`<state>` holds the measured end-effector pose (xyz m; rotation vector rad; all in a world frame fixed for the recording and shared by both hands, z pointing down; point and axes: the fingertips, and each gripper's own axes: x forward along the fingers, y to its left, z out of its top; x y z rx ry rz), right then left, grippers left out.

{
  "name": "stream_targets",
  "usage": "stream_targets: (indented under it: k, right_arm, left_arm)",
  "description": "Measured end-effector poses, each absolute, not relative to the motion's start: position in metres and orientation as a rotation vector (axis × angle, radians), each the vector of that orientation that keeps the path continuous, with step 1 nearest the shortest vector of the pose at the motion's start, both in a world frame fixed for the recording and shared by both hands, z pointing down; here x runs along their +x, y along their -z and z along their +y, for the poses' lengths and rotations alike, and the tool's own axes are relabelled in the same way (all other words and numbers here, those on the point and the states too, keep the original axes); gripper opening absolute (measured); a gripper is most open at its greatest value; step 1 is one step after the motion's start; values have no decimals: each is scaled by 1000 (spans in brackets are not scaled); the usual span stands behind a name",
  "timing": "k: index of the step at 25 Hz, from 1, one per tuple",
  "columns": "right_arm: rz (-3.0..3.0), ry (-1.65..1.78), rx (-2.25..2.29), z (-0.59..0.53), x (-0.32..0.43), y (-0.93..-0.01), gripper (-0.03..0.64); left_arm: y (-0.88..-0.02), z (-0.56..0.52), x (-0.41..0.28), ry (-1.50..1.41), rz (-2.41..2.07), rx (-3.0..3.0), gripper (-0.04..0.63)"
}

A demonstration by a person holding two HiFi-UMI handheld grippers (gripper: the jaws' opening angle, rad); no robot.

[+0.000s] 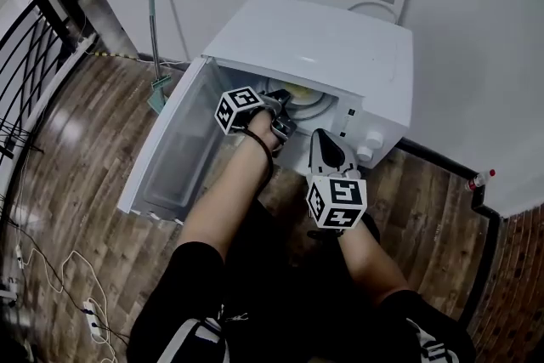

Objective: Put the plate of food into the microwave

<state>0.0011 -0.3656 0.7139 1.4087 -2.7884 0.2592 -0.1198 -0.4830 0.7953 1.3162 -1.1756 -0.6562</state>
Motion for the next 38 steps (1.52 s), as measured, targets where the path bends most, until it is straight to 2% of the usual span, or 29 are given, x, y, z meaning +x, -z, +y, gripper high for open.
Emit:
stream_targets:
  k: [8,15,25,27,28,29,38]
  right_arm:
    - [-2781,-272,1392,-363,0,-721,11]
    - [-2792,-259,1349,-358,-6,-723,11]
    - [-2795,-272,1335,-353,-4,-728,11]
    - [-2794,-273,1335,-353,-3,-729,11]
    - [-2795,-275,1333,-353,-2,-730,11]
    - [-2797,-281,1329,-354,-2,-731,11]
    - [-2813,-317,1260,-366,-19,-731,11]
  left_arm:
    - [-797,-487,-131,405,-1366,1451,23]
    - [-801,-487,-144,-43,-1645,1676,118]
    - [-799,-478,-161,-86,-1908,1774,130]
    - [-792,-472,-166,-68,-1952,1777,113]
    - [-785,-466,-168,-60,-1980,1786,33]
    - [-776,-460,-168,-53,-2003,1806,-2]
    - [-712,-382,-132,-104,-2034,2134,-2]
